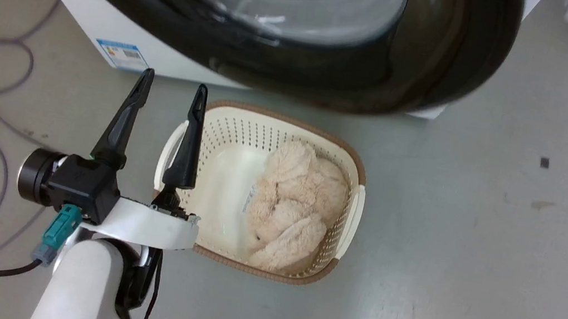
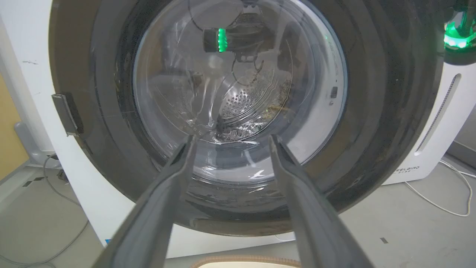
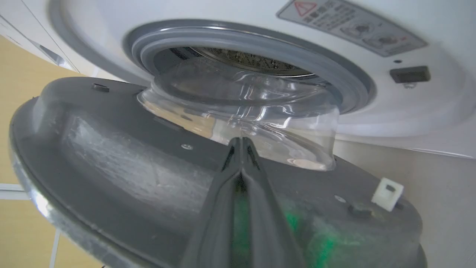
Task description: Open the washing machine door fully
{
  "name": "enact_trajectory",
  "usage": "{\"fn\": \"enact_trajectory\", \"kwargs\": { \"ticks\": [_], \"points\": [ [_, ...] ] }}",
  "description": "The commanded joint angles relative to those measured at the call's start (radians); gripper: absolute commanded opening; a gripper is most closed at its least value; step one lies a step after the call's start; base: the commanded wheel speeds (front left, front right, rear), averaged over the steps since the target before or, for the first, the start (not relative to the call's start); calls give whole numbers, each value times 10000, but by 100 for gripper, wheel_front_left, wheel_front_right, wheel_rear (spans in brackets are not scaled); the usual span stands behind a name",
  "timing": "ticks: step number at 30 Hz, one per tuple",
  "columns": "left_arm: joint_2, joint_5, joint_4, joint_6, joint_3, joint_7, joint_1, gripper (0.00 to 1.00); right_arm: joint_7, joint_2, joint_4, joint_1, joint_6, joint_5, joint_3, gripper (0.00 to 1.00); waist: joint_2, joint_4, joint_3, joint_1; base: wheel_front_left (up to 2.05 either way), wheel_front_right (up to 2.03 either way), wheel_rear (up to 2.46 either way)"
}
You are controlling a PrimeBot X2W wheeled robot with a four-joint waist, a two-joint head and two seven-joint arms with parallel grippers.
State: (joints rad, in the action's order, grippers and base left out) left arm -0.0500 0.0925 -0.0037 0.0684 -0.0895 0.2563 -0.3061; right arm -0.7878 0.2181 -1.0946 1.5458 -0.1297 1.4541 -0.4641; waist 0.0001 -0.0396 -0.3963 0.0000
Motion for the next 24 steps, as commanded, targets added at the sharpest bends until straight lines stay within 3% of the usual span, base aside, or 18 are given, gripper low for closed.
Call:
{"fn": "enact_trajectory", "kwargs": {
  "ticks": [1, 24],
  "points": [
    [-7, 4, 69, -54, 3, 55, 117, 100, -163, -62, 125, -459, -10, 67, -102, 0, -1, -16, 212, 0, 0, 0, 0],
    [-124, -268, 1193, -146, 74, 55, 1923, 100, -1561, -432, 3366, -5088, -10, 1088, -272, 0, -1, -396, 2648, 0, 0, 0, 0]
  ]
}}
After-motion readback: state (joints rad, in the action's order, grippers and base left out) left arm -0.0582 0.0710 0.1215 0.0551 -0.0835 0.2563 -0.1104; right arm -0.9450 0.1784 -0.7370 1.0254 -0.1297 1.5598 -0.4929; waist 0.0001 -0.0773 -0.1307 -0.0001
